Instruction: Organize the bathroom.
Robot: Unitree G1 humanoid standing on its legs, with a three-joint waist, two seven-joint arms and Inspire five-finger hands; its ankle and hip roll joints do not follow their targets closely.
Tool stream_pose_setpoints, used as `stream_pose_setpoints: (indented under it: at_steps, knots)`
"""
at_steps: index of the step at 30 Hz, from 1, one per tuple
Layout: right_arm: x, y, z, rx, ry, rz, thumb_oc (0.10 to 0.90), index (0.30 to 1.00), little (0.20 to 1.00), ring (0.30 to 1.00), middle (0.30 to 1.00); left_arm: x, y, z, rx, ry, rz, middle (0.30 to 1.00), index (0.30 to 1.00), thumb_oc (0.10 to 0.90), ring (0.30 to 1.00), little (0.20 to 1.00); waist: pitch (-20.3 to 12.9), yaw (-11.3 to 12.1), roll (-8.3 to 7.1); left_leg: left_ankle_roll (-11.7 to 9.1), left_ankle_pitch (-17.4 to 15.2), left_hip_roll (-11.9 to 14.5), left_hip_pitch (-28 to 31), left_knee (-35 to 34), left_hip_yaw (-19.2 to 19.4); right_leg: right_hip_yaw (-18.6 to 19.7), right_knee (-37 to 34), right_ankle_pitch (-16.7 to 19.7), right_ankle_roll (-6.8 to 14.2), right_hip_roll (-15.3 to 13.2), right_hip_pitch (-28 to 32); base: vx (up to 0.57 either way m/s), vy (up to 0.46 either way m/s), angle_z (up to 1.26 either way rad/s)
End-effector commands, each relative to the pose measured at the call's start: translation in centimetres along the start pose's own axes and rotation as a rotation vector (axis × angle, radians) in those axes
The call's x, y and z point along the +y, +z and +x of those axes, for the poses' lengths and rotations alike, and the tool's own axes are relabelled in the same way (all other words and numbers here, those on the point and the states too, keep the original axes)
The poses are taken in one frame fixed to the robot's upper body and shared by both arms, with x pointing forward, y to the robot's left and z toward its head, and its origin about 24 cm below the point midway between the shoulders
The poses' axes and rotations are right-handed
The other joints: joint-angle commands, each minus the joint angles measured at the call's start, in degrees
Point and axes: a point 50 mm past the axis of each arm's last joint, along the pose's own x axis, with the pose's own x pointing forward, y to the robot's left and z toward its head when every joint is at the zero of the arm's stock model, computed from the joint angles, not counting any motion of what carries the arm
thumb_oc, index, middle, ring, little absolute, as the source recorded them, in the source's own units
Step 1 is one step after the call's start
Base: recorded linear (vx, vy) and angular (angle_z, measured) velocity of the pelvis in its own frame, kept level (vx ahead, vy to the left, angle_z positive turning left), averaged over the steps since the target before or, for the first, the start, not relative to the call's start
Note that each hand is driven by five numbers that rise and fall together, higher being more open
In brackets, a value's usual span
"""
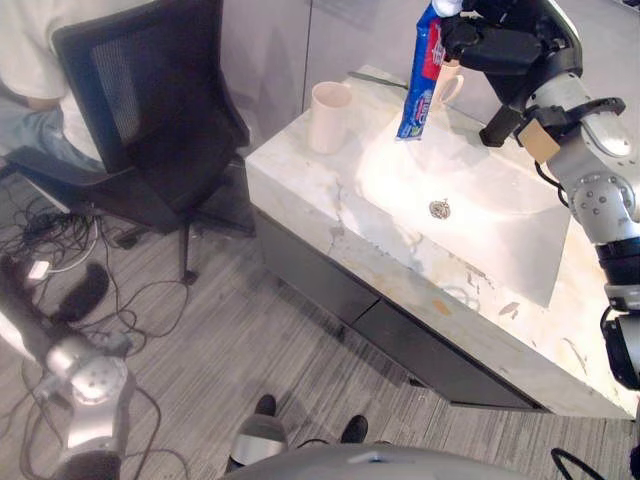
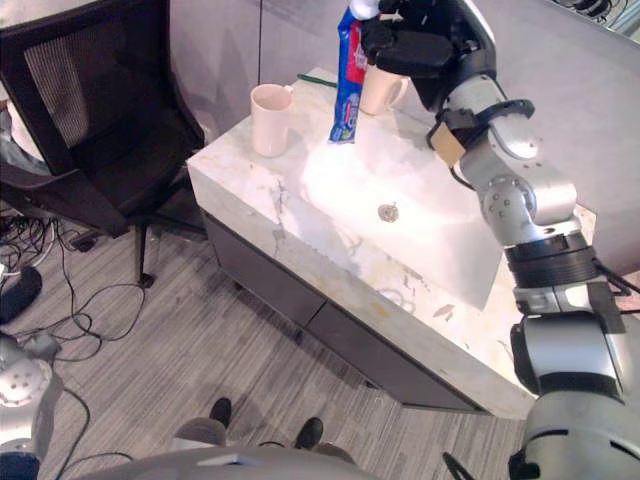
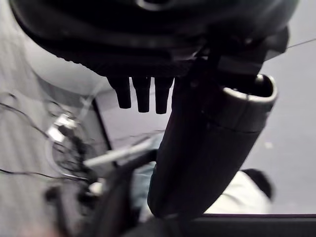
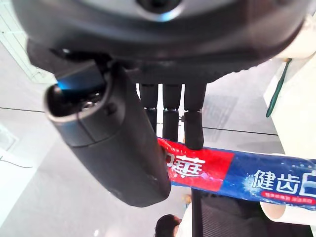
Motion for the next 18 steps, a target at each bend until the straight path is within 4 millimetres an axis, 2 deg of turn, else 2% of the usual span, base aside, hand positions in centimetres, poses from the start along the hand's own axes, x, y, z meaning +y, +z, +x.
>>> stream_pose_setpoints:
  at_steps: [1,2,3,4,6,7,10,11,12,13,14,15,17,18]
  knots:
    - [1.9,9.3,1.8,-0.483,-0.023,-0.053,0.400,0.300,0.300,0.300,0.300,0.2,-1.3,-0.1,0.007,-0.141,0.113,0.900,0.900,0.800,0.900,0.900,-6.2,-1.3,-0.28,3.2,-1.1,-3.3,-0.5,0.7,9.2,1.8,8.6,-8.4,2.9,-1.0,-1.2,-0.01,0.072,0.01]
    - [2.2,9.5,1.9,-0.507,-0.032,-0.079,0.400,0.300,0.300,0.300,0.300,0.1,-2.6,-0.7,0.053,-0.175,0.155,0.900,0.900,0.800,0.900,0.900,-6.2,-1.3,-0.12,3.3,-1.1,-3.3,-0.5,0.6,9.4,1.8,8.6,-8.3,3.2,-1.1,-1.1,-0.01,0.065,0.00]
    - [2.3,9.5,1.9,-0.514,-0.034,-0.086,0.400,0.300,0.300,0.300,0.300,0.2,-3.0,-0.9,0.061,-0.179,0.163,0.900,0.900,0.800,0.900,0.900,-6.2,-1.4,-0.05,3.3,-1.1,-3.3,-0.4,0.6,9.5,1.9,8.6,-8.2,3.2,-1.2,-1.1,-0.01,0.067,-0.03]
    - [2.7,9.7,2.0,-0.546,-0.038,-0.098,0.400,0.300,0.300,0.300,0.300,0.2,-5.1,-1.9,0.165,-0.228,0.179,0.900,0.900,0.800,0.900,0.900,-6.3,-1.5,0.33,3.5,-0.9,-3.3,-0.5,0.5,9.9,2.0,8.7,-8.1,3.6,-1.4,-1.2,-0.01,0.074,-0.02]
    - [3.2,9.8,2.1,-0.579,-0.037,-0.101,0.400,0.300,0.300,0.300,0.300,0.6,-7.3,-3.2,0.263,-0.238,0.176,0.900,0.900,0.800,0.900,0.900,-6.5,-1.8,0.90,3.6,-0.9,-3.2,-0.5,0.3,10.2,2.1,9.5,-7.6,4.1,-2.0,-1.6,-0.01,0.098,0.00]
    - [4.4,9.7,2.4,-0.611,-0.027,-0.104,0.400,0.300,0.300,0.300,0.300,1.0,-9.1,-4.1,0.333,-0.287,0.210,0.900,0.900,0.800,0.900,0.900,-6.5,-2.3,1.42,3.9,-0.9,-3.3,-0.3,0.1,10.8,2.2,11.6,-6.1,5.0,-3.6,-2.6,0.00,0.089,-0.01]
    - [5.8,9.8,2.5,-0.640,-0.013,-0.092,0.400,0.300,0.300,0.300,0.300,0.5,-10.3,-4.9,0.372,-0.373,0.294,0.900,0.900,0.800,0.900,0.900,-6.6,-2.8,2.42,4.2,-0.5,-2.9,-0.1,0.0,12.4,2.1,14.8,-6.6,5.0,-4.4,-2.6,0.07,0.101,0.06]
    - [6.5,9.9,2.6,-0.646,-0.003,-0.067,0.400,0.300,0.300,0.300,0.300,0.0,-11.0,-5.4,0.396,-0.418,0.345,0.900,0.900,0.800,0.900,0.900,-6.6,-3.9,2.89,4.0,-0.6,-2.6,0.2,-0.1,13.1,3.8,16.5,-8.4,4.6,-2.1,-3.1,0.07,0.035,0.07]
    - [6.5,9.9,2.6,-0.647,-0.003,-0.067,0.400,0.300,0.300,0.300,0.300,0.0,-11.0,-5.4,0.396,-0.418,0.345,0.900,0.900,0.800,0.900,0.900,-6.7,-3.8,2.95,4.0,-0.4,-2.6,0.0,-0.2,13.2,3.8,16.3,-8.2,4.5,-1.9,-3.2,0.17,0.030,0.01]
    - [7.4,10.1,2.8,-0.656,-0.009,-0.071,0.400,0.300,0.300,0.300,0.300,-0.8,-11.5,-5.8,0.427,-0.482,0.418,0.900,0.900,0.800,0.900,0.900,-7.0,-5.2,2.88,3.3,-0.4,-2.7,0.2,-0.2,12.4,6.7,13.9,-10.9,2.1,2.9,-3.4,0.14,-0.009,0.05]
    - [7.7,10.1,2.9,-0.656,-0.009,-0.064,0.400,0.300,0.300,0.300,0.300,-1.1,-11.6,-6.0,0.430,-0.490,0.425,0.900,0.900,0.800,0.900,0.900,-7.1,-5.6,2.63,3.2,-0.5,-3.1,0.4,-0.2,12.0,7.4,12.4,-11.0,1.7,4.0,-3.2,0.23,-0.022,0.27]
    - [8.5,10.3,3.0,-0.663,-0.019,-0.042,0.400,0.300,0.300,0.300,0.300,-1.6,-11.8,-6.4,0.434,-0.520,0.456,0.900,0.900,0.800,0.900,0.900,-7.0,-6.4,2.35,3.3,-1.1,-3.8,0.5,0.0,10.8,9.9,11.5,-10.5,1.3,6.1,-4.0,0.18,-0.041,0.37]
    - [8.5,10.3,3.0,-0.664,-0.038,-0.045,0.400,0.300,0.300,0.300,0.300,-2.7,-11.7,-6.5,0.419,-0.578,0.493,0.900,0.900,0.800,0.900,0.900,-7.3,-7.3,1.96,3.6,-1.9,-4.2,0.1,2.1,11.1,12.0,9.8,-10.3,0.2,7.2,-4.2,0.14,-0.040,0.32]
    - [8.3,10.3,3.1,-0.663,-0.041,-0.058,0.400,0.300,0.300,0.300,0.300,-3.2,-11.5,-6.6,0.405,-0.601,0.504,0.900,0.900,0.800,0.900,0.900,-7.1,-7.9,1.72,3.2,-2.9,-4.6,-0.7,6.1,11.3,13.5,9.0,-10.3,-0.5,8.0,-3.9,0.08,-0.019,0.31]
